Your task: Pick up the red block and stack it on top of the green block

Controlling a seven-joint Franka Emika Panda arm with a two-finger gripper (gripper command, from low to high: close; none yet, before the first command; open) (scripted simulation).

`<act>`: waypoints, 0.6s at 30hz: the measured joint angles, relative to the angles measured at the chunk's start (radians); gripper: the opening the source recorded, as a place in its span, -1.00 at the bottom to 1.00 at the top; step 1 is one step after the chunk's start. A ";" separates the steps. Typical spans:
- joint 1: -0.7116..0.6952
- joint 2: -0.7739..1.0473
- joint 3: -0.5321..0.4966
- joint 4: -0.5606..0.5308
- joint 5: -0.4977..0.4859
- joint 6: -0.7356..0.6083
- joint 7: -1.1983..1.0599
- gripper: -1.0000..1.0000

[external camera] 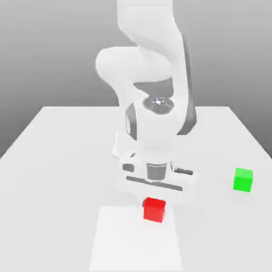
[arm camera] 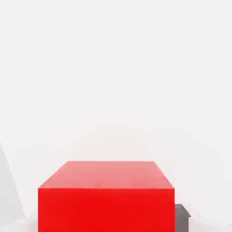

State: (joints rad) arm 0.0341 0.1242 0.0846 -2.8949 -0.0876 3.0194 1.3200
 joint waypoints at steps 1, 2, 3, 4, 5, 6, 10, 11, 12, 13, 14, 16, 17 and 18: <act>-0.001 -0.033 0.008 -0.005 0.024 -0.028 -0.017 -1.00; 0.001 -0.068 0.014 -0.010 0.050 -0.057 -0.036 -1.00; 0.004 -0.103 0.017 -0.015 0.071 -0.088 -0.051 -1.00; 0.014 -0.139 0.014 -0.020 0.088 -0.118 -0.062 -1.00; 0.019 -0.175 0.011 -0.025 0.101 -0.149 -0.071 -1.00; 0.029 -0.203 0.014 -0.027 0.111 -0.175 -0.072 -1.00; 0.105 -0.230 0.090 -0.006 0.139 -0.223 -0.003 -1.00; 0.127 -0.232 0.112 0.002 0.145 -0.231 0.019 -1.00; 0.149 -0.233 0.135 0.009 0.151 -0.240 0.041 -1.00; 0.172 -0.235 0.158 0.017 0.157 -0.248 0.063 -1.00; 0.194 -0.236 0.182 0.024 0.163 -0.256 0.085 -1.00; 0.238 -0.239 0.229 0.039 0.175 -0.272 0.130 -1.00; 0.261 -0.240 0.252 0.047 0.181 -0.281 0.152 -1.00; 0.283 -0.241 0.276 0.054 0.187 -0.289 0.174 -1.00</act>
State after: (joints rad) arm 0.3167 -0.1171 0.3603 -2.8404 0.0997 2.7306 1.4944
